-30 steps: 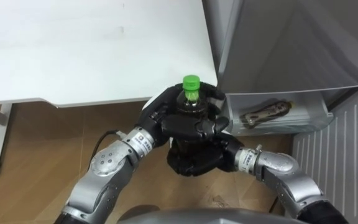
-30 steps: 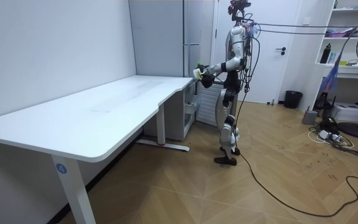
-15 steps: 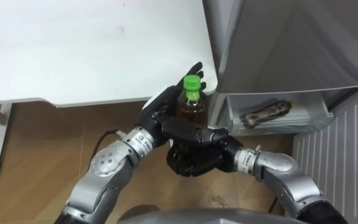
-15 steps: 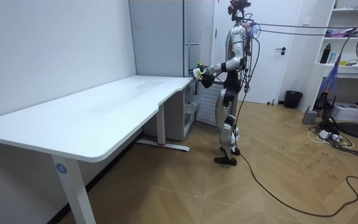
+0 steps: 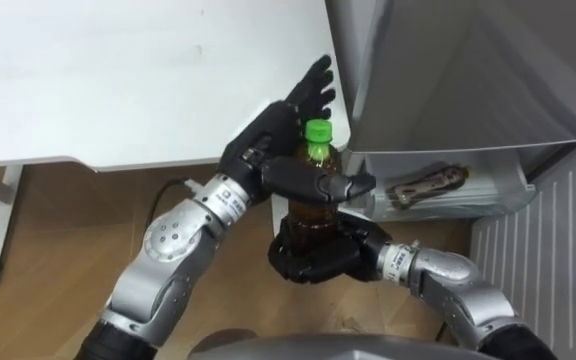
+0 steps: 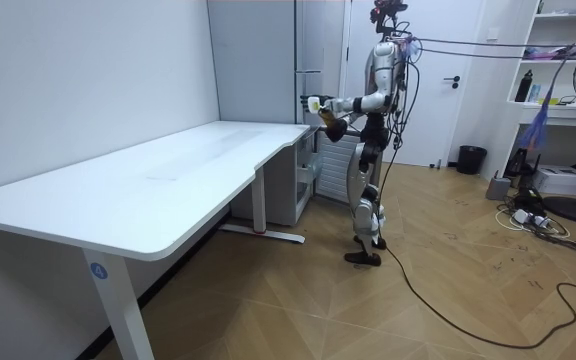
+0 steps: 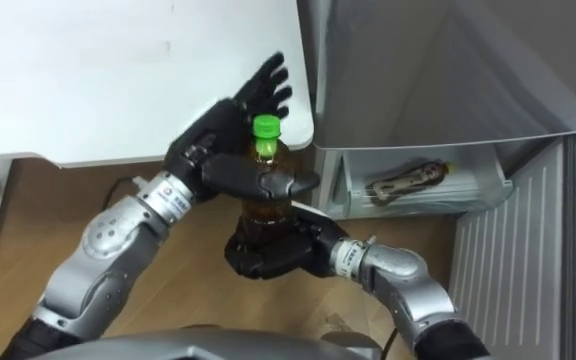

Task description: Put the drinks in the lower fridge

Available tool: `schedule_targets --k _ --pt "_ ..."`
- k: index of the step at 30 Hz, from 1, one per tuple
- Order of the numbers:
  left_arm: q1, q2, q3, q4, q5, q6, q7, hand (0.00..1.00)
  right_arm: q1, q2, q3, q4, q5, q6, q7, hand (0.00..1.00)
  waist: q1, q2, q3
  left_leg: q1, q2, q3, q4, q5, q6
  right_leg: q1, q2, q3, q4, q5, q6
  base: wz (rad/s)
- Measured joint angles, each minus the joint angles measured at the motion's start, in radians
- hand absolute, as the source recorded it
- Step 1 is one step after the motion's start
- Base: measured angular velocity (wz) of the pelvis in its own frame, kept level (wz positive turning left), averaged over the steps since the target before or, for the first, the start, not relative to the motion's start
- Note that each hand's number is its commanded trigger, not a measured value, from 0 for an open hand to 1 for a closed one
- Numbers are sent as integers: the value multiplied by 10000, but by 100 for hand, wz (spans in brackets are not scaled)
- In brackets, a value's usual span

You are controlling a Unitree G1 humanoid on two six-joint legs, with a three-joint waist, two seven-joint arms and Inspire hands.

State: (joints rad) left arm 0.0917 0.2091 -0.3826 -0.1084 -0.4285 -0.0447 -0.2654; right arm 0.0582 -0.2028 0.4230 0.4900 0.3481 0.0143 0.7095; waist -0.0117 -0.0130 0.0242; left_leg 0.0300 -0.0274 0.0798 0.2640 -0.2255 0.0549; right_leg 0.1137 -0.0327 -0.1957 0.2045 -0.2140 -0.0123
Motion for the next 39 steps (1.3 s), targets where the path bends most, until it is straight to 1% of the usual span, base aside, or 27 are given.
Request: schedule_targets --k 2,3,4,5,7,9,12,14,16,17,18,19,22,24,26,28,29,30,31,33,35,39 --pt "-53 -92 1 -334 26 -147 -17 0 33 -30 76 150 -126 6 2 100 80 1 2 3 -1 3 -82 0 1 -20 0 27 16 2 -3 -5" --pt "-60 -209 10 -550 178 -269 -32 0 103 -19 67 154 -328 6 2 100 182 14 11 10 0 2 -89 -1 1 -21 5 31 15 6 -8 0" --pt "-69 -341 43 -795 602 -363 -8 0 108 -11 81 153 -611 6 3 100 193 16 12 9 2 -2 -91 -1 1 -19 7 12 9 10 -12 0" --pt "-113 -417 54 -981 1022 -538 54 0 108 8 81 155 -881 4 -8 100 198 27 18 11 2 -8 -98 0 1 -20 6 -5 7 10 -12 0" --pt "-134 -415 54 -1234 1490 -753 313 0 116 -19 168 156 -921 4 -20 100 202 69 22 4 0 -12 -108 0 1 -33 8 -57 3 10 -12 0" --pt "-127 -369 71 -1525 1934 -828 642 0 123 -18 188 156 -921 4 -21 100 211 96 14 -13 0 -10 -96 4 3 -82 11 -49 8 10 -12 0" --pt "-123 -311 154 -1896 2312 -940 1041 0 127 -29 186 156 -919 4 -21 100 307 124 -5 -2 -2 -14 -106 5 3 -81 8 -78 3 10 -12 -1" --pt "-122 -256 283 -2158 2504 -972 1282 0 127 -39 182 149 -911 3 -20 100 381 132 -11 17 -11 -34 -104 8 5 -53 3 -71 -19 10 -12 0" --pt "-112 -147 542 -2426 2814 -1097 1559 0 196 -88 157 135 -907 0 -13 100 459 134 -12 168 -25 -54 -114 8 5 139 0 -28 -121 11 -9 0" --pt "-105 -145 633 -2495 2893 -1130 1646 0 228 -97 133 128 -907 -5 -13 100 468 131 -18 198 -30 -56 -115 7 4 194 2 -30 -178 18 2 4" --pt "-106 -130 872 -2561 3021 -1245 1821 0 232 -128 88 128 -913 -6 -8 100 477 142 -24 233 -32 -56 -120 7 4 245 3 -28 -194 20 5 0" --pt "-107 -146 1175 -2569 3139 -1359 1984 0 238 -161 -51 129 -958 -6 33 100 488 161 -25 249 -31 -59 -124 7 3 261 3 -26 -194 20 5 0" --pt "-106 -164 1830 -2569 3238 -1491 2414 0 259 -182 -411 129 -1121 -35 48 100 500 197 -36 280 -32 -112 -124 7 3 314 6 -65 -193 20 5 3" --pt "-80 -161 2059 -2569 3323 -1612 2682 0 422 -215 -682 128 -1122 -80 43 100 533 199 -38 342 -37 -157 -174 7 3 366 6 -118 -189 20 5 7" --pt "-74 -121 2184 -2565 3478 -1741 2997 0 566 -289 -831 128 -1113 -137 43 100 622 203 -39 397 -48 -212 -264 8 2 415 0 -272 -193 20 5 5" --pt "-60 -69 2230 -2513 3967 -1943 3454 0 793 -340 -922 129 -1123 -137 41 100 799 219 -46 529 -48 -248 -322 8 2 474 11 -283 -193 20 6 0" --pt "-2 -16 2259 -2509 4102 -2062 3700 0 869 -351 -930 129 -1124 -137 33 100 894 244 -63 565 -50 -249 -355 16 -11 479 12 -278 -194 20 6 -4" --pt "41 22 2283 -2509 4203 -2111 3799 0 906 -378 -943 130 -1124 -137 31 100 945 255 -68 595 -54 -249 -380 24 -19 485 12 -273 -195 20 6 -7" --pt "190 82 2420 -2455 4408 -2254 3929 0 978 -383 -947 129 -1143 -137 21 100 1014 264 -73 668 -64 -249 -433 75 -32 536 10 -273 -189 21 5 -5" --pt "423 129 2729 -2280 4653 -2304 4142 0 1048 -382 -939 129 -1228 -137 23 100 1021 270 -68 685 -60 -299 -426 86 -40 610 18 -315 -196 21 5 4" --pt "586 131 3033 -2062 4670 -2303 4342 0 1064 -403 -946 129 -1242 -137 23 100 1024 275 -68 675 -60 -351 -410 92 -50 607 21 -364 -195 20 5 9" --pt "600 119 3743 -1586 4594 -2300 4830 0 1069 -516 -1026 129 -1236 -137 25 100 1292 314 -55 659 -57 -393 -403 95 -55 611 27 -439 -193 21 5 1"
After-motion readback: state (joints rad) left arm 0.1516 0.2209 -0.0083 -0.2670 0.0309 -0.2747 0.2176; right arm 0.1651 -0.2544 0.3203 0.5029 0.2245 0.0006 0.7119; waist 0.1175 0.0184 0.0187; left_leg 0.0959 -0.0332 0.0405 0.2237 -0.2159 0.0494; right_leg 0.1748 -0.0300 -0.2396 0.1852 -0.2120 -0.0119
